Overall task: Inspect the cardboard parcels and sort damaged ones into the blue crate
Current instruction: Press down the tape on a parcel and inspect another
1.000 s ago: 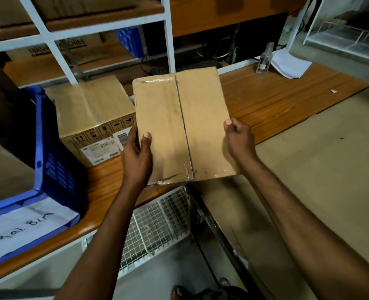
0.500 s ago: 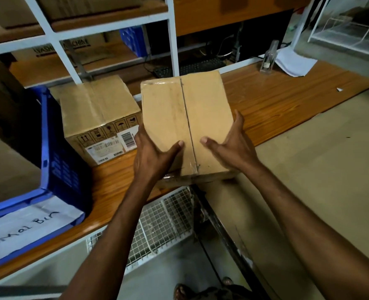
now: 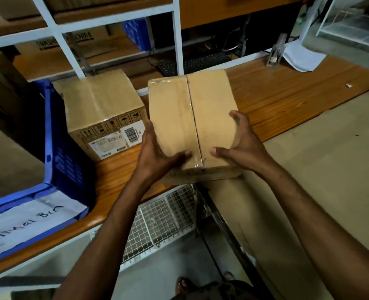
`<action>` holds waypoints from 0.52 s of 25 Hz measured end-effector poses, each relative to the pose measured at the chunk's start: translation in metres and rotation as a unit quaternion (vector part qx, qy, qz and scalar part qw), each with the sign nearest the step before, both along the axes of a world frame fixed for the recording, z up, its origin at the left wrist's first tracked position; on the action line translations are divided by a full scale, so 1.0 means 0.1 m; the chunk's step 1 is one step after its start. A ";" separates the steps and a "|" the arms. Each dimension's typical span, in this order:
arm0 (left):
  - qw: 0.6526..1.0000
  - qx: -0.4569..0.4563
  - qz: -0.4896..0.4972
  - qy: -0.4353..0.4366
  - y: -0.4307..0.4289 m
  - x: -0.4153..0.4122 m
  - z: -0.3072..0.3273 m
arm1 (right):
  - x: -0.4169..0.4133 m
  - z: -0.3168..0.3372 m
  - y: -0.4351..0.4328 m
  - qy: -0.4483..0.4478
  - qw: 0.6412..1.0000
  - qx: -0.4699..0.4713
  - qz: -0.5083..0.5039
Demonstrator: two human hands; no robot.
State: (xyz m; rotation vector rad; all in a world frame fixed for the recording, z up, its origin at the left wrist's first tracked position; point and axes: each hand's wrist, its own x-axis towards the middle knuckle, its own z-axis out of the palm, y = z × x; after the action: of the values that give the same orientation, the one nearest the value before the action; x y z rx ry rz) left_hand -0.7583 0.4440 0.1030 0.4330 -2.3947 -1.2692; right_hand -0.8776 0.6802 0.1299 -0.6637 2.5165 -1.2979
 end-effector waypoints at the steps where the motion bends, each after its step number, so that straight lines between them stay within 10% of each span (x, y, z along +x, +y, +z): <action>1: 1.000 0.013 0.004 -0.001 -0.01 0.02 -0.02 | 0.02 0.00 0.02 -0.019 1.000 -0.023 0.009; 8: 0.974 0.225 -0.007 0.038 -0.04 0.13 -0.17 | 0.02 -0.16 0.20 -0.150 0.970 -0.167 -0.093; 13: 0.979 0.175 0.078 0.075 0.18 0.05 -0.21 | 0.07 -0.21 0.10 -0.072 0.978 -0.130 -0.144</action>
State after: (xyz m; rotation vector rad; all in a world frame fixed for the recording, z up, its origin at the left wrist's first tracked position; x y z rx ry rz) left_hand -0.7530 0.4620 0.0825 0.5917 -1.9745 -1.5920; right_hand -0.8702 0.6900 0.1084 -0.2416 2.4116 -1.7283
